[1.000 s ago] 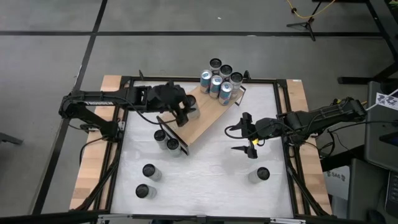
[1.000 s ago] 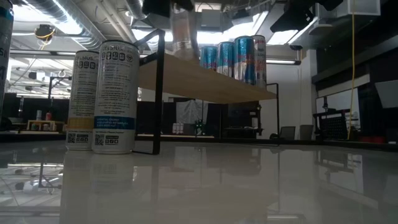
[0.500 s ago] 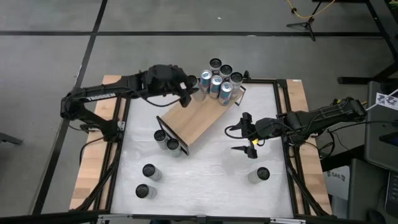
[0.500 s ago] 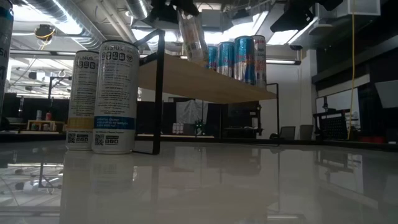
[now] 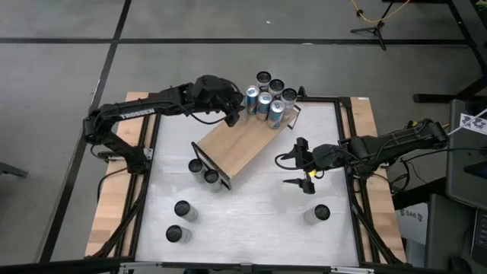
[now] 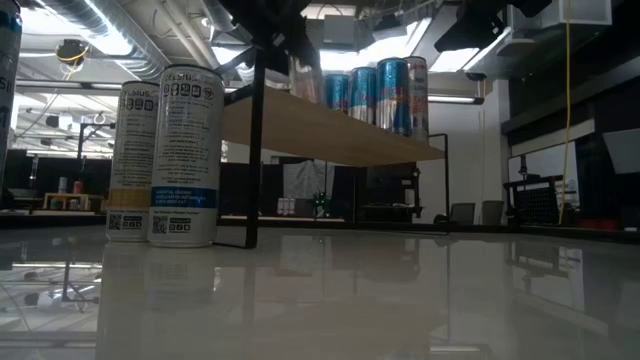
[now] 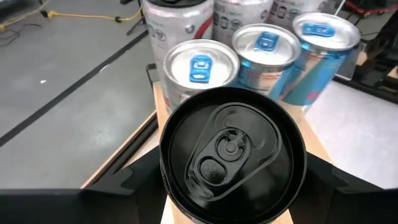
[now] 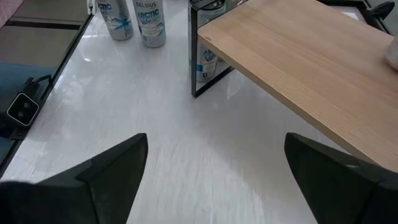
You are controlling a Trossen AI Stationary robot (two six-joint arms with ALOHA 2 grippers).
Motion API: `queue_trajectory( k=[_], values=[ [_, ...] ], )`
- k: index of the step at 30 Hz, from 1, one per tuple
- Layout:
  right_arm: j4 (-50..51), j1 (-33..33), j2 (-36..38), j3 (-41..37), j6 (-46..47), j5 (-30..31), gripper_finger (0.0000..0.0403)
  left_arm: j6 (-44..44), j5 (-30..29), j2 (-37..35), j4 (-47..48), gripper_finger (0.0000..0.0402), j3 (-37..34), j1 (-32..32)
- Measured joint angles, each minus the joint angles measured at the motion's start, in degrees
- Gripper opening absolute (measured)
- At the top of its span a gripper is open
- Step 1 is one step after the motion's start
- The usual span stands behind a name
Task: Place canned beverage on shelf
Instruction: Put the white-yellow soda can on the shelf
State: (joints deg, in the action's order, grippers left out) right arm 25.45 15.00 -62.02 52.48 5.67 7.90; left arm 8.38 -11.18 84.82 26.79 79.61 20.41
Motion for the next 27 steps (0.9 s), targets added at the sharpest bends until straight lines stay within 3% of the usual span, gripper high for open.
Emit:
queue_trajectory(
  k=[15, 27],
  values=[
    [0.0, 0.0, 0.0, 0.0, 0.0, 0.0, 0.0374, 0.0, -1.7, -0.1, 2.0, 0.0239, 0.1, 0.6],
    [0.0, 0.0, 0.0, 0.0, 0.0, 0.0, 0.0374, 0.2, -1.7, -0.1, 1.9, 0.0288, 0.0, 0.6]
  ],
)
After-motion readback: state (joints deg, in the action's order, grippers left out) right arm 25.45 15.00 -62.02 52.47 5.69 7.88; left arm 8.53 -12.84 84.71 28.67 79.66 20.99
